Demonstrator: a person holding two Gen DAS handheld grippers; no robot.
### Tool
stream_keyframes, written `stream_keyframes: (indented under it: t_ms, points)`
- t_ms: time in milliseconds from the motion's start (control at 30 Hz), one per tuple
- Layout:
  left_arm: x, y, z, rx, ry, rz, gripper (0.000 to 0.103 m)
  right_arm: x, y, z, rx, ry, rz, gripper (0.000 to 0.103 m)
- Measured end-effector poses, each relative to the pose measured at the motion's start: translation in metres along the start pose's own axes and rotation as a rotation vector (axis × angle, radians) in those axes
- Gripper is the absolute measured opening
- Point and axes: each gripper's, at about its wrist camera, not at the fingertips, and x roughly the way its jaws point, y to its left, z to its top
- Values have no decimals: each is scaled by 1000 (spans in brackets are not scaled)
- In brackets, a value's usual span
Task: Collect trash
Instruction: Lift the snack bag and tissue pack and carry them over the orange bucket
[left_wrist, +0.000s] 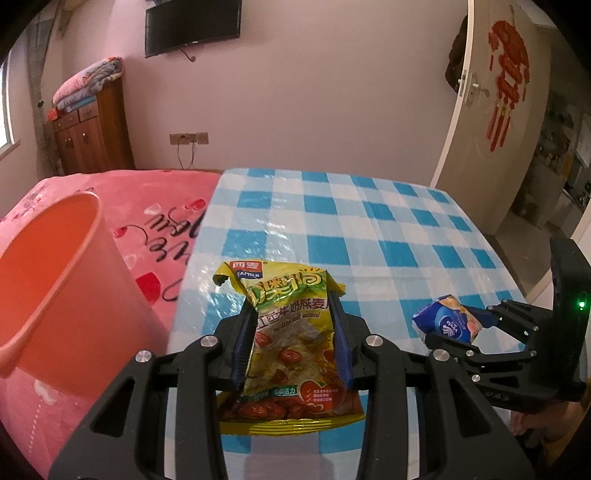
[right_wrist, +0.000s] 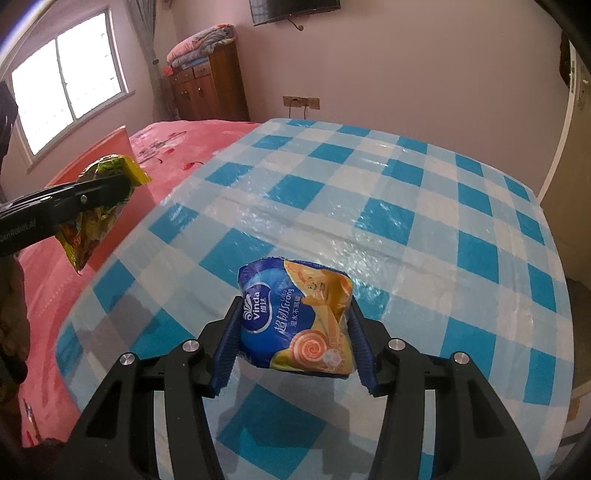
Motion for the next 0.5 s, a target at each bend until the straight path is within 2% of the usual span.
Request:
stream_keyframes:
  t_ms: [500]
  points:
    - [-51, 44, 27, -56, -127, 93, 39, -17, 40, 54, -28, -46, 151, 54]
